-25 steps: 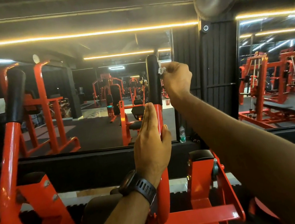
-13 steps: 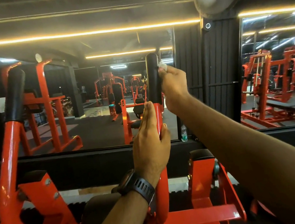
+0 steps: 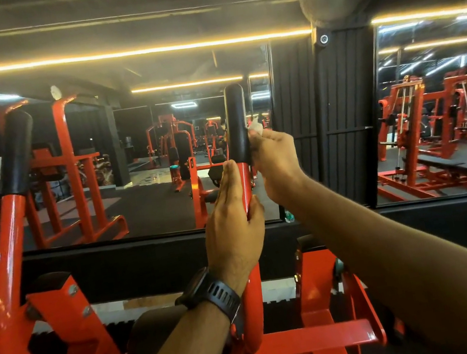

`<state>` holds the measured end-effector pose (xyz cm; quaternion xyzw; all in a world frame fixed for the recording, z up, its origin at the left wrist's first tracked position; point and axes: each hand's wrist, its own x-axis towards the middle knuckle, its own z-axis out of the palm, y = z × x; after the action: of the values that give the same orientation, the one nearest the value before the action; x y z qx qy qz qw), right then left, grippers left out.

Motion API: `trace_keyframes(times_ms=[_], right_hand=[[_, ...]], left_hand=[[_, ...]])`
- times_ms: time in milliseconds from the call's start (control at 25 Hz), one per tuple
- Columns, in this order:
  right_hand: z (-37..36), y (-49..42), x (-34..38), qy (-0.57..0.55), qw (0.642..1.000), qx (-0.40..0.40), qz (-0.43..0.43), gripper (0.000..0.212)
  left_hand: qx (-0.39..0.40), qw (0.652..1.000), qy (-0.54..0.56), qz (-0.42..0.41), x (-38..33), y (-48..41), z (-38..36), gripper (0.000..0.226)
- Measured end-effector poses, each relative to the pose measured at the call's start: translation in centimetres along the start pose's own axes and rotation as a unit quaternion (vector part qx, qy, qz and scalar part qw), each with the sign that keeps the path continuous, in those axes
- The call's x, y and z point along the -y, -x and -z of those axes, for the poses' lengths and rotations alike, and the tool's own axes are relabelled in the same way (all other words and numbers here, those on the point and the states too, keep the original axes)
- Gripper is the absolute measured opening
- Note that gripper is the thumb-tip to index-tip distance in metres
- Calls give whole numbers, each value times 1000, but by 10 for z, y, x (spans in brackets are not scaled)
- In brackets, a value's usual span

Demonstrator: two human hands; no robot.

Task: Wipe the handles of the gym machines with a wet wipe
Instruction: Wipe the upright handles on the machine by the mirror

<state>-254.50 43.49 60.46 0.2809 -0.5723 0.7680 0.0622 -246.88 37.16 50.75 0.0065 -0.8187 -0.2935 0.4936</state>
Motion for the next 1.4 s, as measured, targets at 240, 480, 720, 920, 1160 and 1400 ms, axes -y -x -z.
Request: trace_keyframes(times_ms=[240,480,720,920,1160,1400], right_hand=[[-3,21,-10,187,963,-53,186,23],[13,20,-23,386,848,20,361,39],[24,0,-9,506,699,147,483,44],[42,-14,3,560,599,217,530,53],[38,-33,16,607,529,209,556,49],[25,-46,39,674,479,227,514,56]], left_hand=[[0,1000,-10,2,-1,1,2,81],[1,1000,-16,4,0,-1,1,83],[-25,1000,-10,-7,3,-1,-4,72],[-13,1000,-15,-22,4,-1,-3,79],[-2,1000,-8,-20,3,-1,-1,76],[3,1000,-8,-19,1,0,0,75]])
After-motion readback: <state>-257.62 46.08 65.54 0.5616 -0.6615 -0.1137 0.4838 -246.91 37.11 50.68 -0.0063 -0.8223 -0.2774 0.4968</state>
